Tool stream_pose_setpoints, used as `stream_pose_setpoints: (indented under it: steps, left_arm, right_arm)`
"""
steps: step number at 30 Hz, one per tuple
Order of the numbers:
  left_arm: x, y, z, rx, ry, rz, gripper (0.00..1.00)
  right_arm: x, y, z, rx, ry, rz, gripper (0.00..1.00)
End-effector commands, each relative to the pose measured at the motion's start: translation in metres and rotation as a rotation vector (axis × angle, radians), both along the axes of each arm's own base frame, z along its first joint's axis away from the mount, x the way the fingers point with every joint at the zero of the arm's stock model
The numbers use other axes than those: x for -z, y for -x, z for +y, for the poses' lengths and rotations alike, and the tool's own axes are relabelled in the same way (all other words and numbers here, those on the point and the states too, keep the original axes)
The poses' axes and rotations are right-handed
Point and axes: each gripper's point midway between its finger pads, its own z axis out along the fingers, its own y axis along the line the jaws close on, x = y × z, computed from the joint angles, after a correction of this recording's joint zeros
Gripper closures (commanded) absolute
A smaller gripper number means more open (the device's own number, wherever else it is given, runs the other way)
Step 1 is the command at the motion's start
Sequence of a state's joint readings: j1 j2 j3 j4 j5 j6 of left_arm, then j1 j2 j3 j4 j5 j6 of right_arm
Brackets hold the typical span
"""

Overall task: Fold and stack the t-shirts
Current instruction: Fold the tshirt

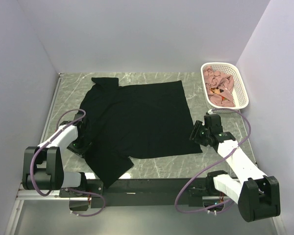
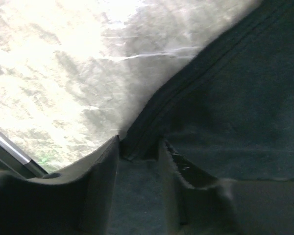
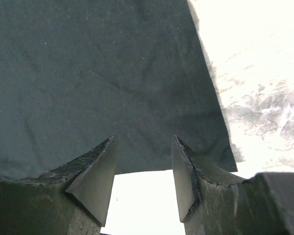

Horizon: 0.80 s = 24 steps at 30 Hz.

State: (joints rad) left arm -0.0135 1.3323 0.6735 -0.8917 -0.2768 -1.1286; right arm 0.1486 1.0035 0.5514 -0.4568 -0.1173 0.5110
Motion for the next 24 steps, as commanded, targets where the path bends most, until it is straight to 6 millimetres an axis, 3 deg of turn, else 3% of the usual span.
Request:
stream_pose_setpoints:
  steps: [1, 9, 17, 24]
  left_arm:
    - [0.006, -0.002, 0.001, 0.02, 0.003, 0.018, 0.62]
    - [0.002, -0.006, -0.002, 0.05, 0.021, 0.015, 0.99]
    - [-0.034, -0.018, 0.01, 0.123, -0.041, -0.055, 0.99]
    - [-0.042, -0.025, 0.0, 0.194, 0.009, -0.12, 0.99]
  right_arm:
    - [-0.005, -0.007, -0.007, 0.026, 0.017, -0.03, 0.45]
    - [-0.003, -0.003, -0.018, 0.074, 0.053, -0.008, 0.46]
    - [0.01, 0.014, -0.034, 0.236, 0.08, 0.108, 0.45]
    - [0.022, 0.037, -0.053, 0.395, 0.141, 0.239, 0.48]
